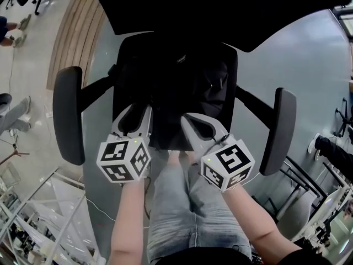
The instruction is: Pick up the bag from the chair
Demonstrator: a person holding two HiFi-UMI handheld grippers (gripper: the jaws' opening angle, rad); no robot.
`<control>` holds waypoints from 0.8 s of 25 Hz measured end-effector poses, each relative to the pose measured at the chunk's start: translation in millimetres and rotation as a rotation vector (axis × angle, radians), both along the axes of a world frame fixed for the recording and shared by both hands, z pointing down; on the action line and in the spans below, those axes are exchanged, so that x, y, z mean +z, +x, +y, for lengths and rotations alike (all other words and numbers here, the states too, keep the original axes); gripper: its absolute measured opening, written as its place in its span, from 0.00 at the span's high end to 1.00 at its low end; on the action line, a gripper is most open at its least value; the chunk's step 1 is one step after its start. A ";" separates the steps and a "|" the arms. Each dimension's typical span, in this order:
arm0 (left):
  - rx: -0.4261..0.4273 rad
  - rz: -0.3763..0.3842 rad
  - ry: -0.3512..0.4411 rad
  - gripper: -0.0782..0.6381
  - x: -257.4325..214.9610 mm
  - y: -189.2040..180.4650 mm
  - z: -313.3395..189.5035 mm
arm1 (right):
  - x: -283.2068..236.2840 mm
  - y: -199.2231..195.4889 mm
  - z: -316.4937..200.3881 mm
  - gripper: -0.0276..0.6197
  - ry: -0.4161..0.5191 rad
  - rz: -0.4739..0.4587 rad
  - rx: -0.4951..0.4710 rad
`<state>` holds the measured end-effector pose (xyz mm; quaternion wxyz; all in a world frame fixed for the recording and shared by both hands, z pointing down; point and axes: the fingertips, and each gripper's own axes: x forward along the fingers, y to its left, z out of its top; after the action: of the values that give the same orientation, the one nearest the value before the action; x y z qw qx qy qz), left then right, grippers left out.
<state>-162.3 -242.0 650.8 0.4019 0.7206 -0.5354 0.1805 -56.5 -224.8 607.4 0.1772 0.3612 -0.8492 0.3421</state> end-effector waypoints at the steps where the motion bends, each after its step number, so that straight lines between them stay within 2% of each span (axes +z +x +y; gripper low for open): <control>1: -0.003 -0.010 -0.005 0.64 1.1 -2.2 -3.3 | 0.8 0.0 -0.5 0.96 -0.005 -0.001 0.006; 5: -0.019 -0.052 -0.013 0.52 8.8 -9.5 -17.5 | 4.1 -1.0 -3.8 0.96 -0.015 -0.008 0.019; 16: -0.065 -0.020 -0.030 0.46 36.7 -5.5 -51.8 | 18.4 6.2 -7.0 0.96 -0.055 -0.012 0.045; 20: -0.046 -0.022 -0.038 0.46 45.5 -1.9 -60.6 | 19.1 7.5 -9.5 0.96 -0.058 -0.016 0.061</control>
<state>-164.2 -302.6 696.3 0.4137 0.6983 -0.5525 0.1895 -49.0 -234.3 626.5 0.1699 0.3791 -0.8289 0.3746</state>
